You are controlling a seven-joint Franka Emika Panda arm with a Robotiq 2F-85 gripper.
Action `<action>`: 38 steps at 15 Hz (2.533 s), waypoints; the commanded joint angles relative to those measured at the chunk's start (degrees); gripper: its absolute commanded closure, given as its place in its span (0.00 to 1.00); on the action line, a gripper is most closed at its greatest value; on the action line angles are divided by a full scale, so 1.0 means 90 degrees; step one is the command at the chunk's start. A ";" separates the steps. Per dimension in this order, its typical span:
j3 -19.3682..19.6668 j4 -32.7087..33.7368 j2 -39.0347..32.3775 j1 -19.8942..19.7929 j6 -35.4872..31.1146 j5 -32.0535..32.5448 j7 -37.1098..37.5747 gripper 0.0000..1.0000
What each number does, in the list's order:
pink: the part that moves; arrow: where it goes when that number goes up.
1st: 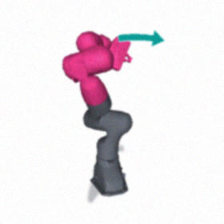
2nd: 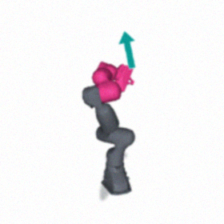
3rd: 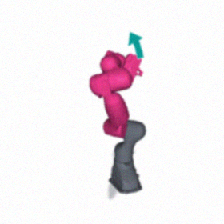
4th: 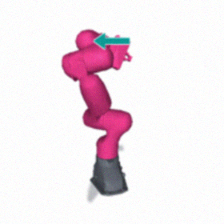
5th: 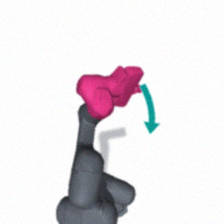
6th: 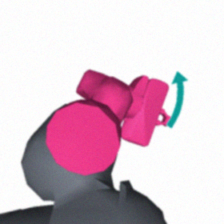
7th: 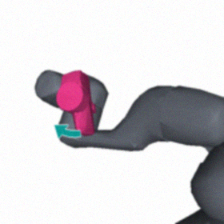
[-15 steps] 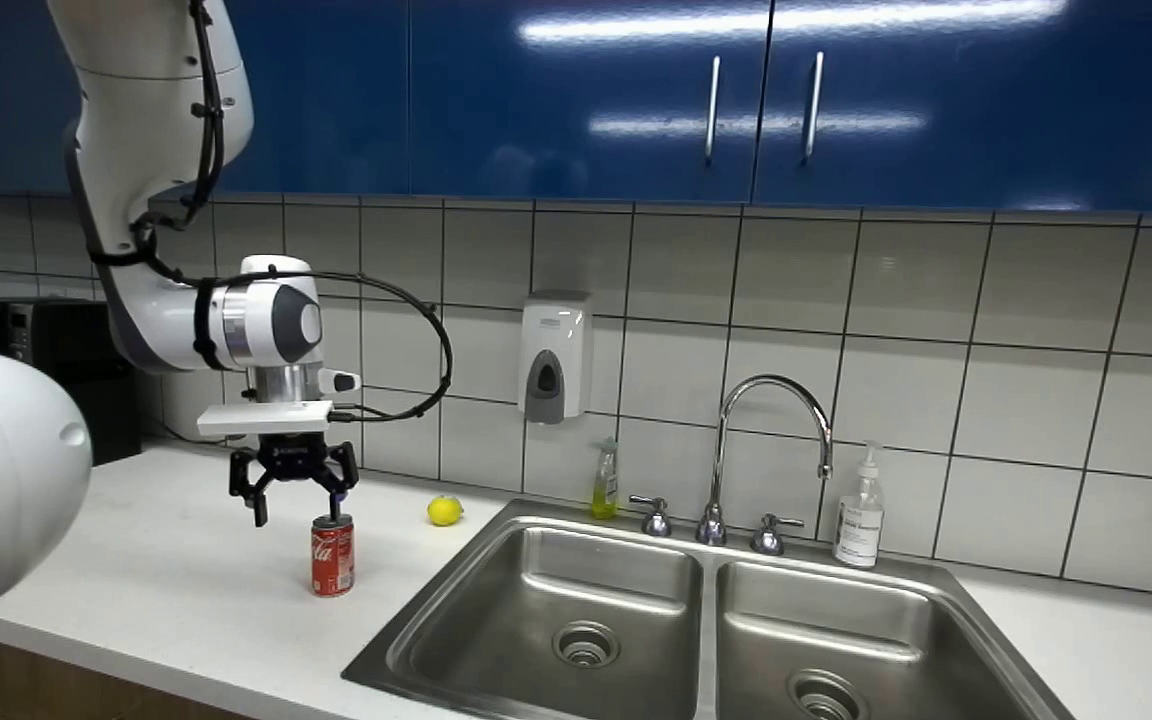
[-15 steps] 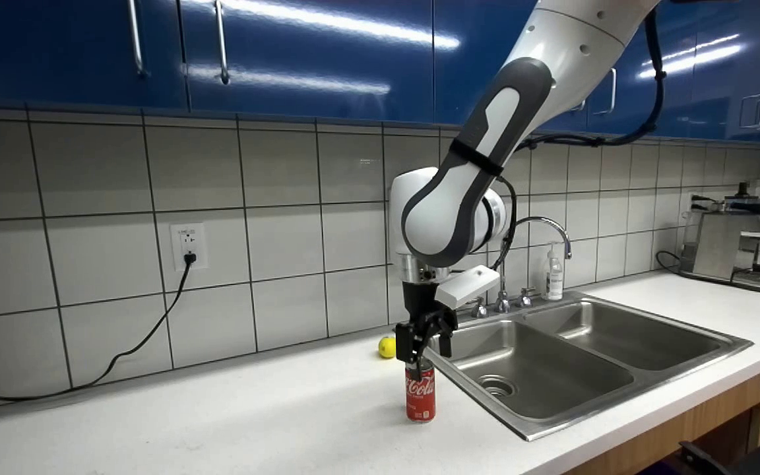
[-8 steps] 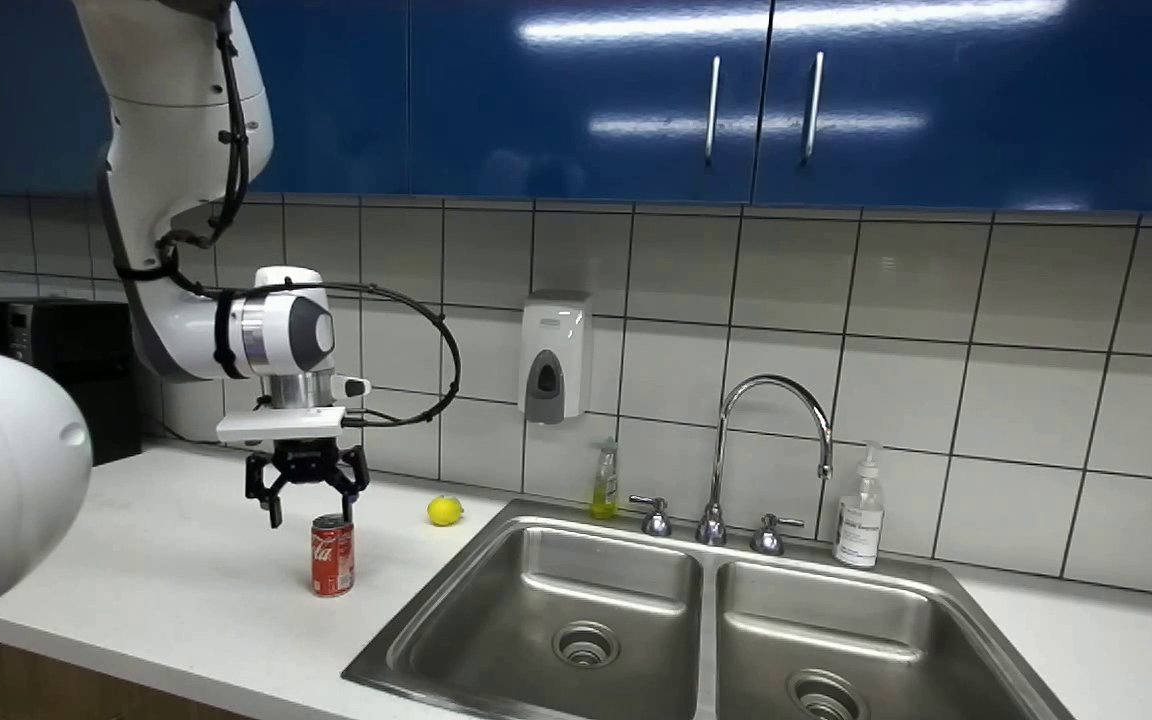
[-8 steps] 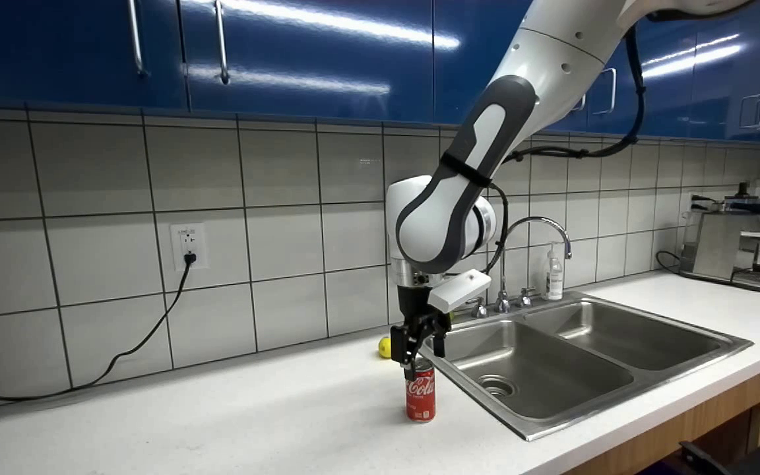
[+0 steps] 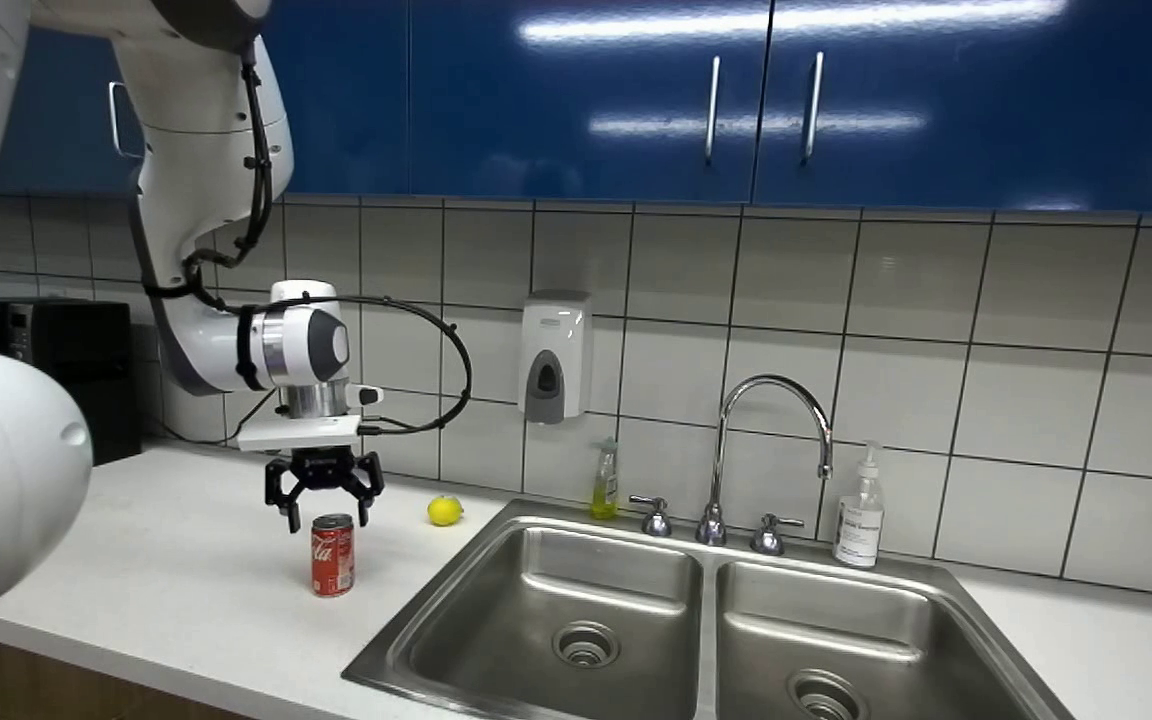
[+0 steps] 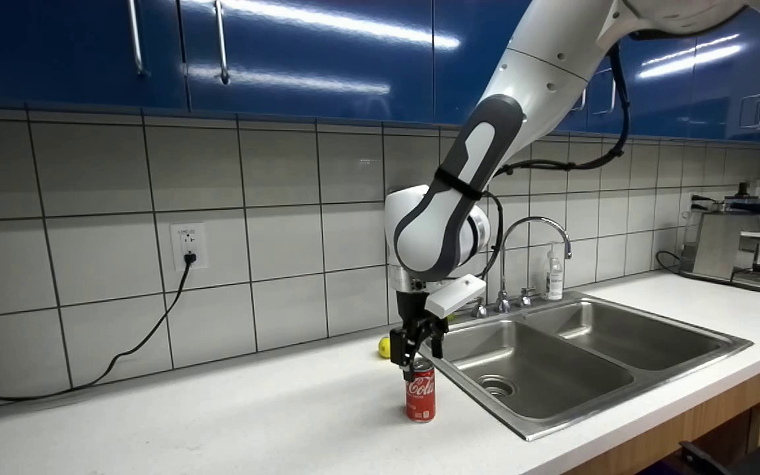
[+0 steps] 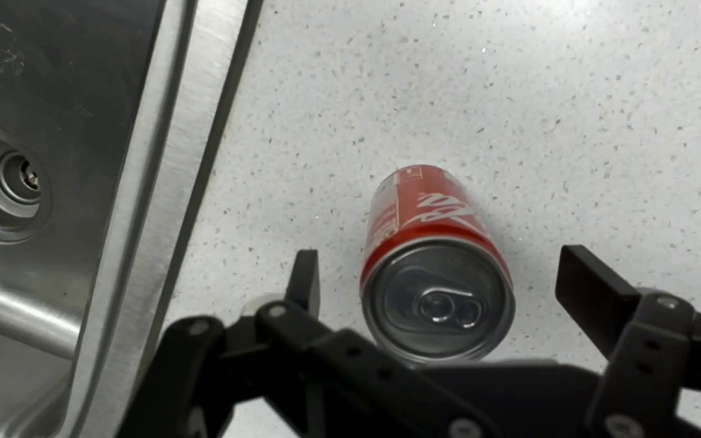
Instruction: Put the red can in the sink.
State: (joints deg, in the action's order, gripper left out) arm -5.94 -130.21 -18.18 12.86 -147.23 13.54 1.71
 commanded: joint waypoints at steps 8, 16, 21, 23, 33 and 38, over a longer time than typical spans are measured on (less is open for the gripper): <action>0.0168 0.0428 -0.0465 0.0090 -0.0092 0.0141 0.0201 0.00; 0.0232 0.0534 -0.0628 0.0170 -0.0074 0.0146 0.0271 0.00; 0.0243 0.0599 -0.0686 0.0192 -0.0020 0.0134 0.0315 0.51; 0.0289 0.0627 -0.0677 0.0247 0.0084 0.0164 0.0455 0.61; 0.0425 0.0637 -0.0447 0.0462 0.0575 0.0150 0.1143 0.61; 0.0438 0.0687 -0.0191 0.0485 0.0819 0.0153 0.1332 0.61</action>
State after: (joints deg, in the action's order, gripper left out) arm -2.38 -124.16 -23.18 16.67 -143.42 13.54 11.08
